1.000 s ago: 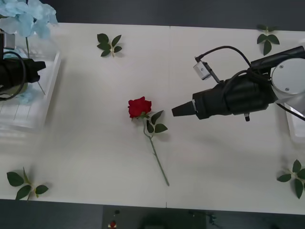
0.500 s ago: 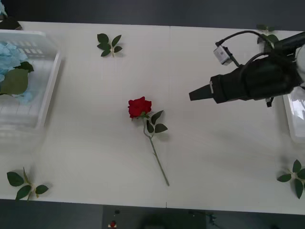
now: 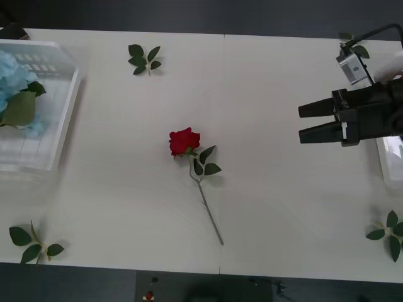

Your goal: Put the red flowers into the right box and the blue flowers into the left box

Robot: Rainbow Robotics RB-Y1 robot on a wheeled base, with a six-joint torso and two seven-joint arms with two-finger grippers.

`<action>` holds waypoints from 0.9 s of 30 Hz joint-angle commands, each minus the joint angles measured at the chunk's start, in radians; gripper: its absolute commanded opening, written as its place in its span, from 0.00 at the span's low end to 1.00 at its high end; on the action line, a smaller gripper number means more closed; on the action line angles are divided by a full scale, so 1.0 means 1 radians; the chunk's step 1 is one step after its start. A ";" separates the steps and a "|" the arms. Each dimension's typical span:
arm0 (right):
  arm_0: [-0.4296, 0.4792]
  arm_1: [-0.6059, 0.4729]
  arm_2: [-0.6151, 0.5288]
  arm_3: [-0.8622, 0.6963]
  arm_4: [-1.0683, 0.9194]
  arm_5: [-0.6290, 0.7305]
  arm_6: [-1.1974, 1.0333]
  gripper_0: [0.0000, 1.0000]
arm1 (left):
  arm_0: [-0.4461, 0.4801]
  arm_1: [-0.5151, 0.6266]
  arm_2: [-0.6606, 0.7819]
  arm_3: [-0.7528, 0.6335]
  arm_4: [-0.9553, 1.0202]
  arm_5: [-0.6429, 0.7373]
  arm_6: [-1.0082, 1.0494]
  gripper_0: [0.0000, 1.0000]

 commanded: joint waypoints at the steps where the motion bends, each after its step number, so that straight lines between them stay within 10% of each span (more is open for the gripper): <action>1: 0.087 0.000 -0.090 -0.062 -0.046 0.003 0.117 1.00 | -0.002 0.045 -0.013 -0.022 0.043 -0.002 0.012 1.00; 11: 0.272 0.062 -0.266 -0.198 -0.069 -0.024 0.127 1.00 | -0.005 -0.078 -0.131 -0.235 0.201 0.239 0.315 1.00; 27: 0.277 0.062 -0.266 -0.204 -0.104 -0.046 0.127 1.00 | 0.038 -0.480 -0.600 -0.623 -0.322 0.213 0.770 1.00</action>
